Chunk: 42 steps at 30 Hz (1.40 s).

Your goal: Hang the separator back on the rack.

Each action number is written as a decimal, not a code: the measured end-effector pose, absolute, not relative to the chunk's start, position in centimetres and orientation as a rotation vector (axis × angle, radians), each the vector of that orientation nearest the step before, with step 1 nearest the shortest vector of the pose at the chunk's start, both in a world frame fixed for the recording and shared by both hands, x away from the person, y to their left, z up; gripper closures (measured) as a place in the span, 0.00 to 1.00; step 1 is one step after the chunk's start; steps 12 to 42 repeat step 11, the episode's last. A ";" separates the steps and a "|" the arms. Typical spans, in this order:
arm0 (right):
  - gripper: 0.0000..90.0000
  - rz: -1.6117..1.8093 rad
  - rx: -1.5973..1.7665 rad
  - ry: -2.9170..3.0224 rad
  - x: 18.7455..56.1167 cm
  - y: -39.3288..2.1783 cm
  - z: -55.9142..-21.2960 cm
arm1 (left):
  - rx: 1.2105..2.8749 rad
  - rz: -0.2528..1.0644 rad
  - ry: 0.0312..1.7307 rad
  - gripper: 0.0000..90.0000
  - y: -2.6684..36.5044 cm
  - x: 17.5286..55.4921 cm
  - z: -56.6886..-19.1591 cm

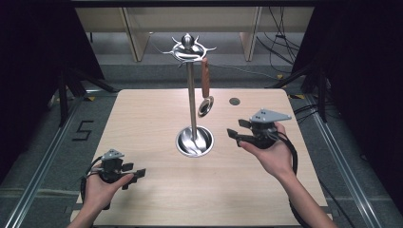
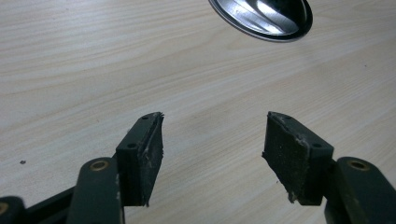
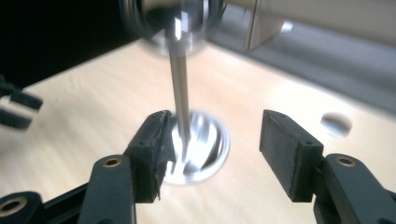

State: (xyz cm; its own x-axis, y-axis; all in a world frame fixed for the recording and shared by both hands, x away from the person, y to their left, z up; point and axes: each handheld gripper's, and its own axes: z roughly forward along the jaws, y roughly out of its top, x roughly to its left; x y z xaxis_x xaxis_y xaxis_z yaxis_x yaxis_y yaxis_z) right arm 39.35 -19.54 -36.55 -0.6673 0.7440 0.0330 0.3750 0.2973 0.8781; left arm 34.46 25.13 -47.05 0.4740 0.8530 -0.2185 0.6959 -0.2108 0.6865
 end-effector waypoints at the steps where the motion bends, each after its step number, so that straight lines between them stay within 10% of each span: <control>1: 0.49 1.317 1.013 2.202 39.2 -20.0 -37.4 | 1.946 0.268 1.305 0.41 24.9 34.5 -47.1; 42: 0.52 1.245 1.076 2.255 38.7 -22.0 -40.7 | 1.952 0.270 1.301 0.41 24.8 34.6 -47.3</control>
